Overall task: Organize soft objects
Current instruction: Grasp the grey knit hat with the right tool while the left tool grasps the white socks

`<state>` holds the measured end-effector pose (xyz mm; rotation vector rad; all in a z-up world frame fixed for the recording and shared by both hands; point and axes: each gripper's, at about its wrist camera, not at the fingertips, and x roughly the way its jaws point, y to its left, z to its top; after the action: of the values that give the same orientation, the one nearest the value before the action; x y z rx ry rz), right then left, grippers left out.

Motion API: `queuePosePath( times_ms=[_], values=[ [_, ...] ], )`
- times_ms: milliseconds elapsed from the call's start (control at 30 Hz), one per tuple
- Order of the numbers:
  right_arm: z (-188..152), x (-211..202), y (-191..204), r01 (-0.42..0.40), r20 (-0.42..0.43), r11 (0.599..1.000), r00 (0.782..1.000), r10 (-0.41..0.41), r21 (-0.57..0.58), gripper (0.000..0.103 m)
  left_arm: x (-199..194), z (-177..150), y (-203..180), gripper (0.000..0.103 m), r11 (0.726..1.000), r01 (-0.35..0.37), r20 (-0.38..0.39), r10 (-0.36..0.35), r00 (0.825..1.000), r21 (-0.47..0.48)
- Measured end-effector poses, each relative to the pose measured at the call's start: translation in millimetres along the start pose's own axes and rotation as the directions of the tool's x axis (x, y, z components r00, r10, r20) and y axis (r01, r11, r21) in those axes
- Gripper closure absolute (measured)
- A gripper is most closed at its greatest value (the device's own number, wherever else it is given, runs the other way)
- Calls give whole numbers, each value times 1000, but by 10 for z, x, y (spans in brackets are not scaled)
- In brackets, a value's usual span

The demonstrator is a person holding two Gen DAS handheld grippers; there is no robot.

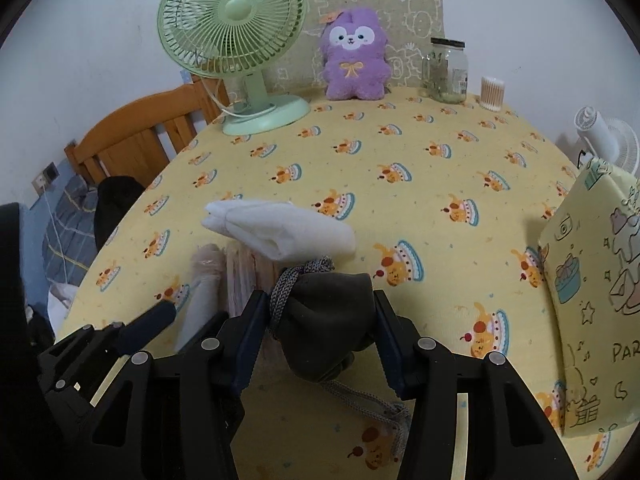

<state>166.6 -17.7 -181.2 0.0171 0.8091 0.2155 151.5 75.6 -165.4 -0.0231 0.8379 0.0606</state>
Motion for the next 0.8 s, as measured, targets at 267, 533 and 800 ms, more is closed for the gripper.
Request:
queuePosePath(
  times_ms=[267, 533, 800],
  values=[
    [-43, -4, -51, 8, -13, 1000, 1000, -8, 10, 48, -76, -89, -33, 82, 999, 30, 22, -29, 999, -11],
    [-120, -181, -18, -5, 6, 1000, 1000, 5, -4, 48, -297, -165, -55, 82, 1000, 6, 60, -4, 998, -24],
    [-132, -475, -57, 0, 60, 1000, 998, -1, 4, 48, -571, -181, -167, 82, 1000, 24, 111, -24, 994, -3]
  ],
)
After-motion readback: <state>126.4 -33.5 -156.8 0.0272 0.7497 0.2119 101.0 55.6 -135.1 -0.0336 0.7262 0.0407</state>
